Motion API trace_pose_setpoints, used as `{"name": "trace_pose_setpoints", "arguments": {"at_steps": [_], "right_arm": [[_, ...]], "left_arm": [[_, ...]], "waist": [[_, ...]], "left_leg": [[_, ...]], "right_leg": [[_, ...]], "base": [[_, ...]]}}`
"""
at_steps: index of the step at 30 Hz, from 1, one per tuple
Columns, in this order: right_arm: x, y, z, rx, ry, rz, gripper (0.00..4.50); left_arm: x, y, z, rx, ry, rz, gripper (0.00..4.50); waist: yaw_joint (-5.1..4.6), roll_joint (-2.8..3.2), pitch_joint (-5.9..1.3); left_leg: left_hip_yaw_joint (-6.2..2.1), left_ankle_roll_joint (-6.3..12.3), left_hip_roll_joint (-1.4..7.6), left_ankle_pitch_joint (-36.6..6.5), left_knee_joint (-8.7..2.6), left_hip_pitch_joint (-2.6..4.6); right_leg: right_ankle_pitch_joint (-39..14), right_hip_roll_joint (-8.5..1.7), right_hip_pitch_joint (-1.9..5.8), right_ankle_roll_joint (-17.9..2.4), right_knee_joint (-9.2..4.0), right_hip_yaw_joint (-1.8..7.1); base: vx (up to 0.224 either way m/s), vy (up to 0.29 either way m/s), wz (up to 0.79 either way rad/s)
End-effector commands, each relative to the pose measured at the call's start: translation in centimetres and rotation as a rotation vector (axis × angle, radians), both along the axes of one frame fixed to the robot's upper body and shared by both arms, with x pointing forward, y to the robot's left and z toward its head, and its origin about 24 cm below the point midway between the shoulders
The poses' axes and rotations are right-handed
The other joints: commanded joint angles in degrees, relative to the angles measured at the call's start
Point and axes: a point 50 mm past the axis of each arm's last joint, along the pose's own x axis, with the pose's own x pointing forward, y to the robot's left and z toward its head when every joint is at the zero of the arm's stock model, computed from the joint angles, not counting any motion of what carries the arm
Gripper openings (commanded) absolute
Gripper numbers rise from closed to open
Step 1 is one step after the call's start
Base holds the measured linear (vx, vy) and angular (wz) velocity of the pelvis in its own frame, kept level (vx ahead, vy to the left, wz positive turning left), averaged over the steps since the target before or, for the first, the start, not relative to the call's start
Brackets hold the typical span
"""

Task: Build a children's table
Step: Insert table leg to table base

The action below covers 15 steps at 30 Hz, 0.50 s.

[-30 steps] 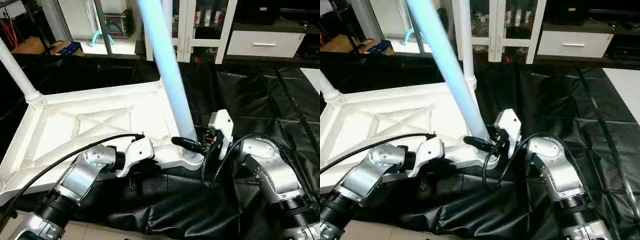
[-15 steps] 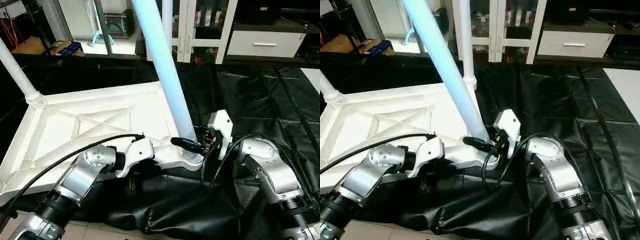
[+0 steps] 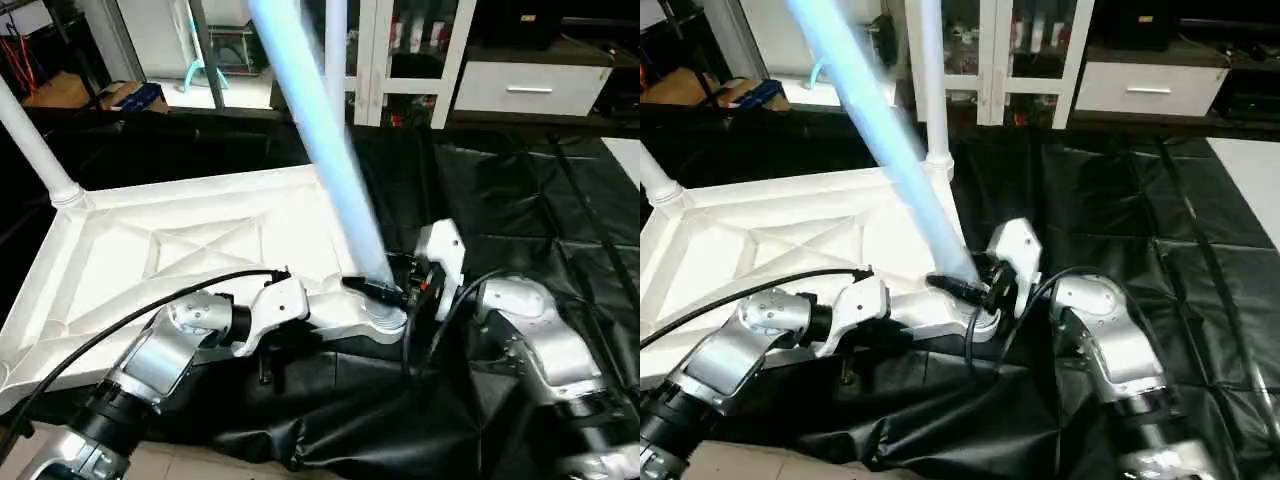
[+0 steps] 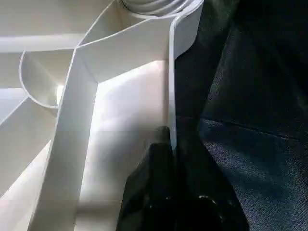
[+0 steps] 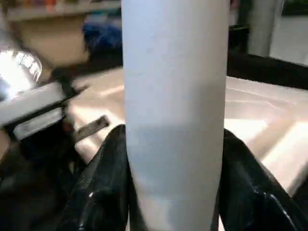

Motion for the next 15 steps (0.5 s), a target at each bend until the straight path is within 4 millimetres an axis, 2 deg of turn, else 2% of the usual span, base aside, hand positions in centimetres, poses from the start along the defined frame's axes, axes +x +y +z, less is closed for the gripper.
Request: {"name": "trace_pose_setpoints", "arguments": {"at_steps": [1,15], "right_arm": [[-0.3,0.0,-1.4,0.011,0.091,-0.010,1.84],[-0.5,-1.0,-2.2,0.033,0.125,-0.065,1.84]], "left_arm": [[-0.9,-0.1,-1.6,0.038,0.054,-0.013,0.00],[-0.8,-0.1,-1.6,0.041,0.051,-0.008,0.00]], "waist": [[-0.32,-0.61,-2.00],[-0.36,-0.62,-1.87]], "left_leg": [[-0.57,5.19,1.90,-1.5,-4.69,1.03],[-0.46,3.51,1.85,-3.3,-5.04,1.08]], "right_leg": [[12.3,-2.02,1.87,-17.1,-3.70,1.37],[11.7,-2.11,1.85,-16.0,-4.04,1.49]], "base": [[0.000,0.000,0.00],[0.000,0.000,0.00]]}}
